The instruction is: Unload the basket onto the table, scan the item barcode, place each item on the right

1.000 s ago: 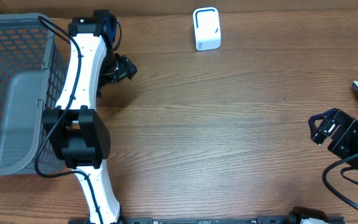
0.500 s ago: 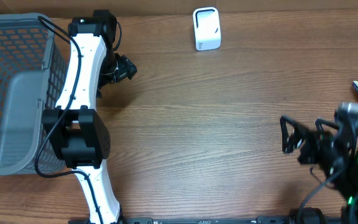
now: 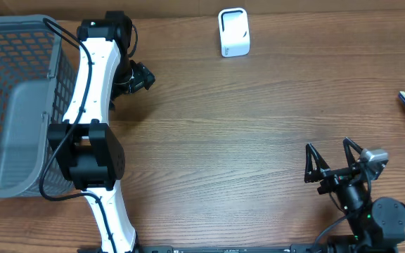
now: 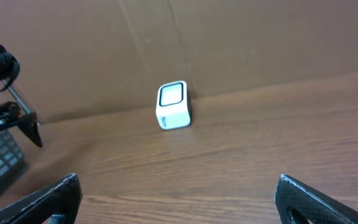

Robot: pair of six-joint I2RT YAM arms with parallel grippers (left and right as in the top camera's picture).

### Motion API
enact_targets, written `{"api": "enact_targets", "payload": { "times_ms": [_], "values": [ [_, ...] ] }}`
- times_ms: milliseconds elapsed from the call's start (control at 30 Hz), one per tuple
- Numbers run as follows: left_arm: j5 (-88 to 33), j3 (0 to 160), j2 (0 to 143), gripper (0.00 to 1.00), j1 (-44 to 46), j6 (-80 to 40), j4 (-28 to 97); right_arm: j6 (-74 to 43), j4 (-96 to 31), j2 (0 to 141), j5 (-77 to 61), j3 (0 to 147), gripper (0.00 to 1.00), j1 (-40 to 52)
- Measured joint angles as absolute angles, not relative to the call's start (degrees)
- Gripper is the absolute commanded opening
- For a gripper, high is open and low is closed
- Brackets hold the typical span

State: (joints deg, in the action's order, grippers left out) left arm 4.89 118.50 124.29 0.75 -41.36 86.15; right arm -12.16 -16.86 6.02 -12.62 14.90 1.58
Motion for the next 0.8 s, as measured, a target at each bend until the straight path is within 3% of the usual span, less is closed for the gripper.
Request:
{"api": "enact_targets", "payload": {
  "times_ms": [500,800],
  "values": [
    [4.89,118.50,124.29,1.00,0.78,-41.36,86.11,-12.01,0.45,0.84,-8.29,2.42,1.00,1.58],
    [4.89,118.50,124.29,1.00,0.78,-41.36,86.13,-11.97,0.32,0.84,-6.02,1.06,1.00,1.58]
  ]
}}
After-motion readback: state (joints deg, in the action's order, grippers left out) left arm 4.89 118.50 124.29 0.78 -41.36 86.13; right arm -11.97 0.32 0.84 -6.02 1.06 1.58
